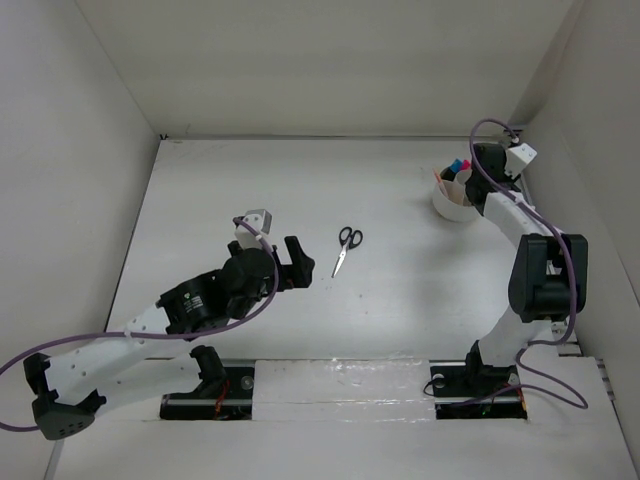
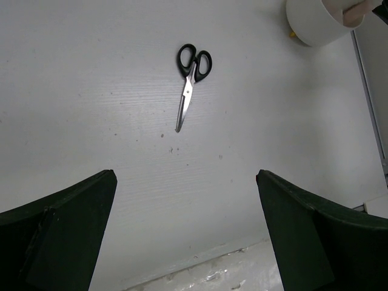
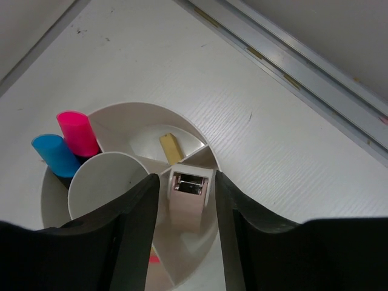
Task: Sort the stationery into containers
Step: Place the stapler in the storage box.
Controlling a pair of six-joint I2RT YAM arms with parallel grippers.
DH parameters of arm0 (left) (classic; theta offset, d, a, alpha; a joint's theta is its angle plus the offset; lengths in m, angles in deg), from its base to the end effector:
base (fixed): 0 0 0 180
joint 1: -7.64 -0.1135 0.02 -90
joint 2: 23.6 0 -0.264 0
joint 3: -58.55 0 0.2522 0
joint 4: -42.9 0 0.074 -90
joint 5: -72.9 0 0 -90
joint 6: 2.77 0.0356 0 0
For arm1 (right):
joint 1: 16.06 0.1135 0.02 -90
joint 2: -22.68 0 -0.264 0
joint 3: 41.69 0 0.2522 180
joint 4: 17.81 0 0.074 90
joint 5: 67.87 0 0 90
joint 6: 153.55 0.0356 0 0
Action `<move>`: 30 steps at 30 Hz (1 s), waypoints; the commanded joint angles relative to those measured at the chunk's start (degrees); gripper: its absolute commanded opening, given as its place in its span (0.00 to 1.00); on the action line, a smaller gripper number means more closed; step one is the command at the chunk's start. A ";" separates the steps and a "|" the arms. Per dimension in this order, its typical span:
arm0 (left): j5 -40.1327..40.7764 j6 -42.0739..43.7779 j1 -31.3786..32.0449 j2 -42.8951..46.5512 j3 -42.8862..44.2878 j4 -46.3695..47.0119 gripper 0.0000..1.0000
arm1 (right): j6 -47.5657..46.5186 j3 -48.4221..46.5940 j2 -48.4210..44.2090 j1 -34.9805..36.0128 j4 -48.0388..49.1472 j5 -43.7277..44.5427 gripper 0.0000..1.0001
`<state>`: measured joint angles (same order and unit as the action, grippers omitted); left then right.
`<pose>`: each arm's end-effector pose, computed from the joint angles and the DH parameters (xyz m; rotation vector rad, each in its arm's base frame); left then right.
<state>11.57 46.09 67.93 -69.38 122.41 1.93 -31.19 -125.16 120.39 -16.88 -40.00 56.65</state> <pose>0.1004 -0.1414 0.3400 -0.0016 1.9815 -0.6868 0.3827 -0.0257 0.2517 0.9040 1.8950 -0.3356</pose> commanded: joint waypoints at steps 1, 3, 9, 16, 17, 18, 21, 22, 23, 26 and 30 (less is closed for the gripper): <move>0.07 0.80 0.18 1.39 -0.54 1.62 1.00 | 0.51 0.45 -1.03 0.82 2.36 0.37 0.48; 0.07 0.80 0.18 1.39 -0.54 1.62 1.00 | 0.51 0.98 -1.03 1.35 2.36 0.98 0.57; 0.07 0.80 0.18 1.39 -0.54 1.62 1.00 | 0.51 0.98 -3.22 1.87 1.83 0.98 0.63; 0.78 -0.34 0.18 -1.15 -0.54 0.49 1.00 | 1.04 2.74 -10.78 3.63 0.69 0.98 0.68; 0.78 -0.34 0.18 -1.15 -0.54 0.48 1.00 | 1.04 3.35 -12.96 4.50 0.69 0.98 0.69; 1.39 -0.34 0.18 -2.55 -0.54 0.48 1.00 | 0.52 3.36 -14.03 5.03 0.17 0.98 0.70; 1.92 -0.34 0.18 -4.66 0.07 0.48 1.00 | -0.02 3.97 -18.07 7.76 -1.50 2.91 0.76; 1.92 -0.86 0.18 -6.50 0.08 0.48 1.00 | -0.62 4.58 -18.95 8.46 -2.20 2.92 0.78; 1.92 -0.87 0.18 -7.47 0.08 1.00 1.00 | -0.63 4.59 -19.83 9.77 -2.21 2.92 0.79; 1.22 0.62 -1.40 -11.95 0.08 4.68 1.00 | -3.08 6.25 -23.17 12.58 -3.00 1.79 0.84; -1.85 6.41 -5.70 -19.24 0.61 13.45 1.00 | -8.18 8.44 -26.43 13.83 -1.51 -7.96 0.84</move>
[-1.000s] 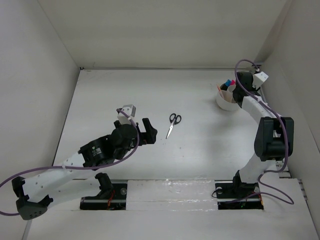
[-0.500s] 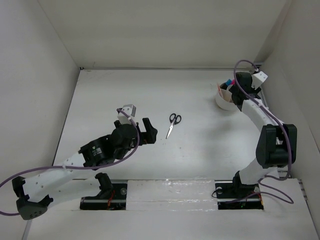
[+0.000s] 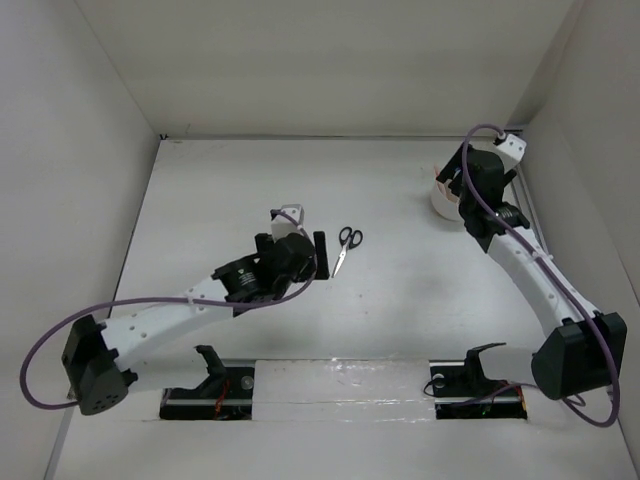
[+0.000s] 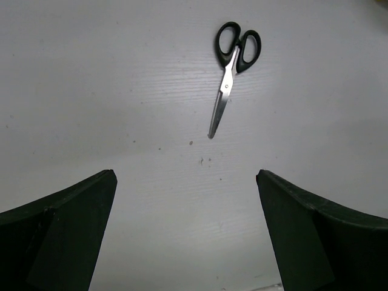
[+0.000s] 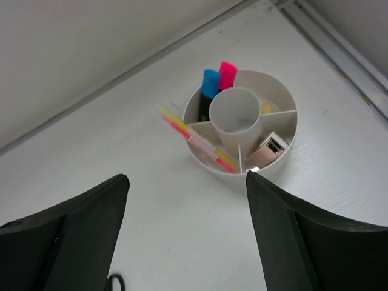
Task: Sort the stationery into containers
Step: Place the stapler in the storage box, then pick up the scissors from the center of the board.
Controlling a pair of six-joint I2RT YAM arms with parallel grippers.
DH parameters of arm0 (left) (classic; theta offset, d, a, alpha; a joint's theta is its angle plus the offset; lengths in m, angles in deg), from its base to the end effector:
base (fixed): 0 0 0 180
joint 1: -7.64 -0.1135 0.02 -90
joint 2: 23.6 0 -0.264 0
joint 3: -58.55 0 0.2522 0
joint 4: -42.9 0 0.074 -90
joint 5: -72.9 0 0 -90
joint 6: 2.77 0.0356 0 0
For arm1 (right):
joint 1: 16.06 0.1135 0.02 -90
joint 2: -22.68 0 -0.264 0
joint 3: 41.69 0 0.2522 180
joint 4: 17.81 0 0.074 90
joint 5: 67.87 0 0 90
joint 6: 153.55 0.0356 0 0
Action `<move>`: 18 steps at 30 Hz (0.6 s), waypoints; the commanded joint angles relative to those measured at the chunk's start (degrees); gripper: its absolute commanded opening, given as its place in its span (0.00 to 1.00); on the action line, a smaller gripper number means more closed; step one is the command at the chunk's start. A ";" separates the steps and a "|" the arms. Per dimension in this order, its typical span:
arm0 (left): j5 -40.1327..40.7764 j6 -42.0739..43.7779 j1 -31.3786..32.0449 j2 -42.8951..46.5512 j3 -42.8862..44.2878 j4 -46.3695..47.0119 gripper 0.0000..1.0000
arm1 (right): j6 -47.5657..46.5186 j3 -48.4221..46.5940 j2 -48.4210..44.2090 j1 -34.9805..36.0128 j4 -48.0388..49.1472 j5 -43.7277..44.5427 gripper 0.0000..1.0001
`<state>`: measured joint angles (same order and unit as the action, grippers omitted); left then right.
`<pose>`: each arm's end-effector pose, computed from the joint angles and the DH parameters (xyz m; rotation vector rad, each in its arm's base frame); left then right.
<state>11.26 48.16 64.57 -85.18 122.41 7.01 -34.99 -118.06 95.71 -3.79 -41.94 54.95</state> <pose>0.1419 -0.1869 0.2974 0.0449 2.1155 -0.4808 0.2893 0.0432 0.3438 0.6297 1.7653 -0.0649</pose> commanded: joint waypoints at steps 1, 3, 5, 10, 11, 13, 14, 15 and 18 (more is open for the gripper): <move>-2.86 7.66 -3.39 -5.28 1.48 10.07 1.00 | -5.26 1.96 -2.80 1.43 0.44 -8.36 0.84; -6.46 11.36 -8.65 -11.78 7.16 12.54 1.00 | -5.79 2.57 -4.56 3.09 0.44 -12.40 0.84; -10.05 13.47 -12.07 -18.88 10.68 13.25 1.00 | -5.79 3.46 -5.79 4.42 0.96 -13.74 0.84; -17.12 18.32 -19.30 -33.58 21.51 11.85 0.94 | -5.79 5.57 -8.69 8.46 0.97 -17.08 0.84; -17.11 18.94 -19.31 -35.52 23.00 11.32 0.94 | -5.79 6.26 -9.22 8.47 1.66 -17.78 0.84; -17.63 20.34 -19.31 -40.01 26.61 10.71 0.92 | -5.79 6.27 -9.23 10.13 1.67 -18.84 0.84; -17.64 20.35 -19.31 -41.06 27.32 10.18 0.92 | -6.40 6.27 -9.23 10.14 1.67 -18.84 0.84; -17.64 20.35 -19.31 -41.77 27.85 10.18 0.92 | -6.41 6.27 -9.23 10.66 1.67 -18.84 0.84; -19.04 20.88 -19.31 -42.91 27.85 10.70 0.91 | -6.41 6.80 -9.23 10.67 1.67 -19.37 0.84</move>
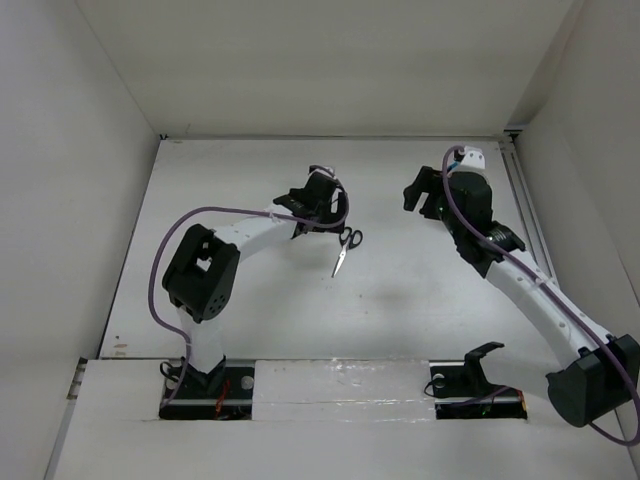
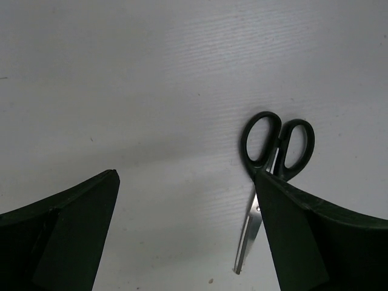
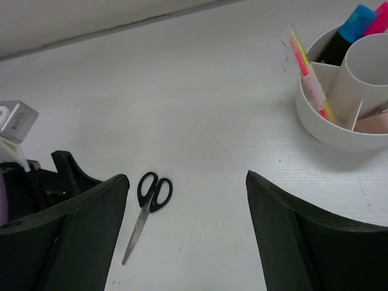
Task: Sort the stationery into containers
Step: Pick up the scissors from the center of the board.
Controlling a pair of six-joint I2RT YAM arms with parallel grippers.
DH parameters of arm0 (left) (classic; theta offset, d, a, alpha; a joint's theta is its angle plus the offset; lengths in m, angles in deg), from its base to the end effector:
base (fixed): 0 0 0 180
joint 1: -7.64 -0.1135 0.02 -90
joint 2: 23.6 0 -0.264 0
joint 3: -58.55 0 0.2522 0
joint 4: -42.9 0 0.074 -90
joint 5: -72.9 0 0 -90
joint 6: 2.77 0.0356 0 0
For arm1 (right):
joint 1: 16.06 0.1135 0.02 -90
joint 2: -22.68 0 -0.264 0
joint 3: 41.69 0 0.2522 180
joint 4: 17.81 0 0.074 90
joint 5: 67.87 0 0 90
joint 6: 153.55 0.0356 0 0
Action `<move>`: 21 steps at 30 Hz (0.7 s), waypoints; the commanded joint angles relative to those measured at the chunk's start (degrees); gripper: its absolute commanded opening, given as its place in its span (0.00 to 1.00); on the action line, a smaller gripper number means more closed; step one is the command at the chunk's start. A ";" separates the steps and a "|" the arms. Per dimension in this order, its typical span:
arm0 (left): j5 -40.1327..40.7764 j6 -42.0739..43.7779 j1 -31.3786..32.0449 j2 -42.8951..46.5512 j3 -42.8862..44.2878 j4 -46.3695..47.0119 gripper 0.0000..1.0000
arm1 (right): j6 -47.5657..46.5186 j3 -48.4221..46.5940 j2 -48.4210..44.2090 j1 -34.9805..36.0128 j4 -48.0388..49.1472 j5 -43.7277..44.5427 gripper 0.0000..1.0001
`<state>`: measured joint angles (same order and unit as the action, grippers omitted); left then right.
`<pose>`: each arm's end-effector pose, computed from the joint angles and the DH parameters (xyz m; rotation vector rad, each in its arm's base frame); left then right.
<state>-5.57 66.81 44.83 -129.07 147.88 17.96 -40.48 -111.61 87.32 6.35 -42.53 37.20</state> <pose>0.3347 -0.2450 0.2263 0.2295 2.2766 -0.2988 0.2441 0.0907 0.3392 0.1888 1.8990 0.2878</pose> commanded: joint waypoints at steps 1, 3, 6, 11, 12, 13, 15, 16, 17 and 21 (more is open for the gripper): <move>-4.30 2.23 0.43 0.97 2.39 -0.25 0.91 | -0.92 0.35 -0.83 0.53 2.26 -2.15 0.84; -6.42 2.23 0.43 0.97 0.90 1.50 0.89 | -1.44 0.97 -0.83 0.53 2.26 -2.15 0.84; -7.48 3.54 0.43 0.97 0.37 1.51 0.86 | -1.45 1.49 -0.31 0.53 2.26 -3.90 0.84; -8.19 5.48 0.43 -2.45 2.21 0.81 0.81 | -1.97 2.11 -0.31 0.53 2.79 -5.58 0.84; -8.19 5.48 0.43 -3.68 3.17 0.03 0.79 | -1.98 2.11 -0.31 0.53 2.79 -5.58 0.84; -8.19 5.48 0.43 -4.21 3.88 0.02 0.79 | -1.98 2.11 -0.31 0.53 2.79 -6.10 0.84; -8.19 6.01 0.95 -5.00 4.49 -0.51 0.77 | -2.50 2.11 -0.92 0.53 2.79 -6.11 0.84; -8.19 6.01 0.95 -5.79 5.11 -0.51 0.76 | -2.50 2.11 -0.92 0.53 2.79 -6.71 0.84; -8.19 6.01 0.95 -6.32 5.64 -0.51 0.76 | -2.50 2.11 -0.92 0.53 2.79 -6.72 0.84; -8.72 6.71 0.95 -8.52 7.57 -1.56 0.73 | -2.50 2.63 -1.44 0.53 2.79 -7.86 0.84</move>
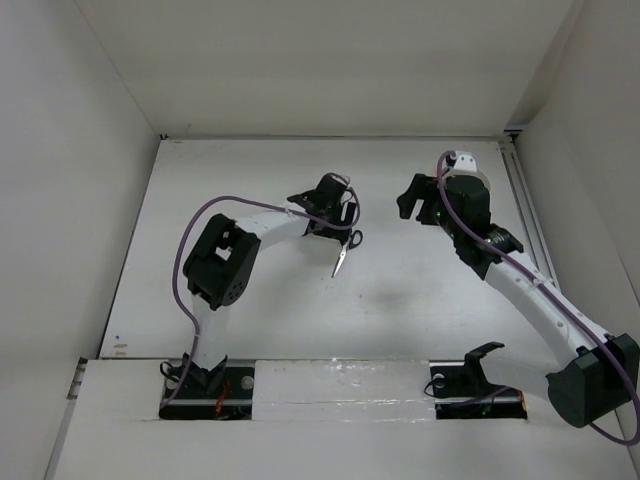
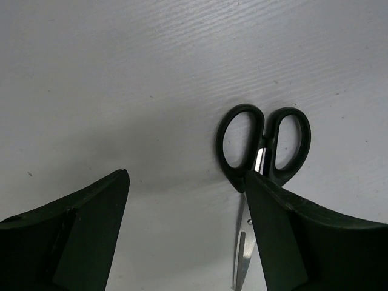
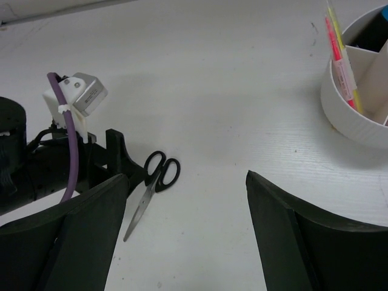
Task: Sort the stationery into containers
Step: Pick up the scissors from the center of the board.
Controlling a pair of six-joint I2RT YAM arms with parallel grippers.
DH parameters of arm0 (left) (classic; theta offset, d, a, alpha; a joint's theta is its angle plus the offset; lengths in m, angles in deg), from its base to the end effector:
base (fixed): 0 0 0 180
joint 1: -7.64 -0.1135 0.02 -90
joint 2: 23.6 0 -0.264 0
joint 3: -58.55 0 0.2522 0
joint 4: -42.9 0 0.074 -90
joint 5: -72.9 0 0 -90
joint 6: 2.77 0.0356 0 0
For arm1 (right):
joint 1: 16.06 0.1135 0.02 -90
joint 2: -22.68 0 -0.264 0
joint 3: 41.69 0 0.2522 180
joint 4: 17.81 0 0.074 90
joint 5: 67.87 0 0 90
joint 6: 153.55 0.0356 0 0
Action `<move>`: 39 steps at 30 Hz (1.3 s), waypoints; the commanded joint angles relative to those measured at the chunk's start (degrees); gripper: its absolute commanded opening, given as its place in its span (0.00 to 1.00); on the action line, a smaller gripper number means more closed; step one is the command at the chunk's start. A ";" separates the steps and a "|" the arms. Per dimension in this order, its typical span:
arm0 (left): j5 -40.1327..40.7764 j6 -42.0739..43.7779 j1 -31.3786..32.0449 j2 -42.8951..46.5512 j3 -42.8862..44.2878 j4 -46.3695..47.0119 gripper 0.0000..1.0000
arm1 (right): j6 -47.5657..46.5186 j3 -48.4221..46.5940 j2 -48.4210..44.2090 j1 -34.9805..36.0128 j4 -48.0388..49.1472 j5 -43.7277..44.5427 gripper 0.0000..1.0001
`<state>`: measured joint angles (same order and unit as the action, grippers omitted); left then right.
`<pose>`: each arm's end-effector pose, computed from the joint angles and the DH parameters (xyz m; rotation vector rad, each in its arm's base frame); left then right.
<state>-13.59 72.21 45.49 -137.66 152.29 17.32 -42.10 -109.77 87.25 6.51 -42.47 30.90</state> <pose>0.3491 -0.2685 0.1883 0.4460 2.3597 -0.3671 0.2423 0.0949 0.3280 0.0834 1.9508 0.3622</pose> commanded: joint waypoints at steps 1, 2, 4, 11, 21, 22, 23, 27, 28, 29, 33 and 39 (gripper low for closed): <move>-0.70 1.32 0.30 -0.89 4.64 -0.93 0.73 | -0.89 0.80 -1.38 0.37 2.72 -2.18 0.84; -0.70 1.32 0.82 -1.42 4.65 -0.93 0.73 | -1.41 0.80 -1.38 0.37 2.72 -2.18 0.84; -0.70 1.84 0.83 -2.48 6.05 -1.72 0.70 | -1.41 1.41 -1.91 0.37 2.72 -2.71 0.84; 1.33 1.32 0.83 -4.77 7.29 -2.86 0.64 | -1.41 1.42 -1.91 0.37 2.72 -2.71 0.84; 3.26 0.26 1.35 -9.68 10.80 -8.04 0.38 | -1.94 1.42 -3.49 0.37 2.72 -4.38 0.84; 3.26 0.26 1.35 -10.99 11.50 -8.57 0.35 | -1.94 1.42 -4.01 0.37 2.72 -5.08 0.84; 3.26 0.26 1.88 -11.53 11.51 -8.58 0.27 | -1.94 1.42 -4.02 0.37 2.72 -5.61 0.84; 3.26 -0.88 1.88 -12.59 10.98 -8.50 0.00 | -2.47 1.42 -5.43 0.37 1.58 -6.92 0.84; 2.65 -0.88 1.88 -12.59 10.11 -8.49 0.00 | -2.47 1.42 -5.95 0.37 1.58 -6.93 0.84; 1.51 -1.49 1.88 -11.20 8.97 -7.44 0.00 | -2.47 1.42 -5.95 -0.41 2.10 -8.06 0.84; 0.10 -3.16 0.30 -1.66 4.76 -2.44 0.00 | -2.47 4.92 -4.72 -6.11 8.40 -20.51 0.84; 1.49 -1.86 2.92 19.03 -2.98 10.22 0.00 | -1.76 11.08 -2.97 -10.36 22.06 -43.23 0.84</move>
<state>-11.93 69.98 46.14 -131.30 149.65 17.74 -43.43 -99.04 84.13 -4.86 -30.38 0.44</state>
